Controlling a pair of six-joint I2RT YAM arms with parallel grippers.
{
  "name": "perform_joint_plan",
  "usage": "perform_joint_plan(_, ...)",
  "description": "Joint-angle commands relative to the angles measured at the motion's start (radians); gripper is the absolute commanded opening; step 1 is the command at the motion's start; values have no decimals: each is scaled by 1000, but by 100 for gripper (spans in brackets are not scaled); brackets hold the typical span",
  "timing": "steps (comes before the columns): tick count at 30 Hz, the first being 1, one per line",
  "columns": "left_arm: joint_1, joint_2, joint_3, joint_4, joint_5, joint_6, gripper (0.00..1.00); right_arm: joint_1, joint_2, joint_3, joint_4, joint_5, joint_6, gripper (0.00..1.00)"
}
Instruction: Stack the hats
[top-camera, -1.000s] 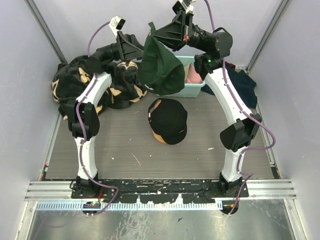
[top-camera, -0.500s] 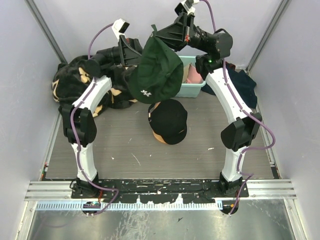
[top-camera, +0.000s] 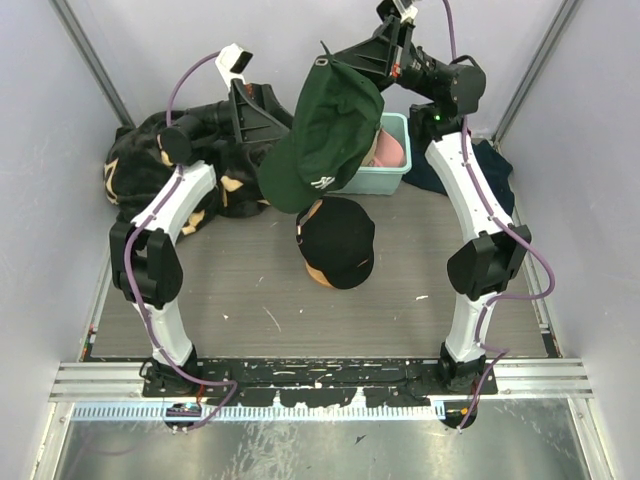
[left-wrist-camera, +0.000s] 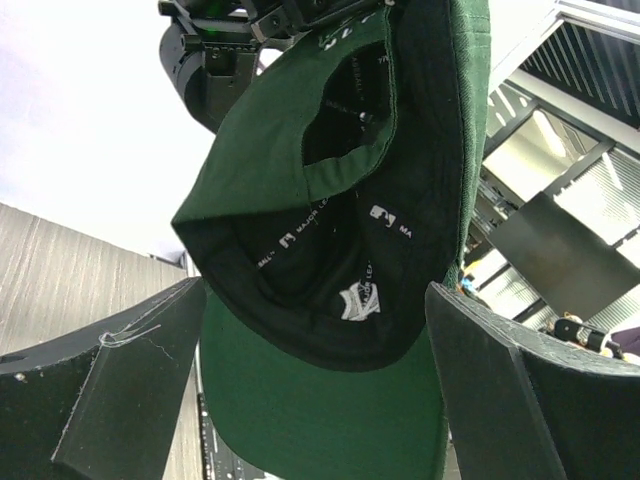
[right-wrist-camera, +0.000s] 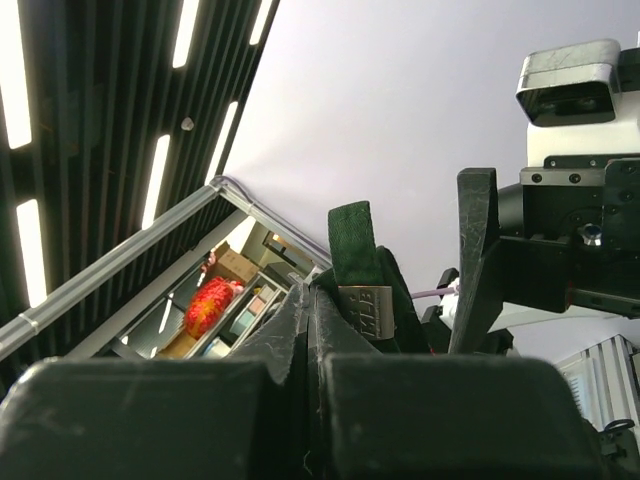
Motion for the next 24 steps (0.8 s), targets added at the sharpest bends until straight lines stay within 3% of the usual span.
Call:
perform_joint_plan(1, -39, -37, 10, 37, -14, 1, 98, -2, -24, 16, 72, 26, 266, 1)
perform_joint_plan(8, -28, -26, 53, 37, -30, -1, 98, -2, 7, 115, 45, 29, 275, 1)
perform_joint_plan(15, -10, 161, 302, 37, -109, -53, 99, 0, 1, 163, 14, 32, 280, 1)
perform_joint_plan(24, 18, 242, 361, 37, -122, -50, 99, 0, -5, 227, -54, 25, 263, 1)
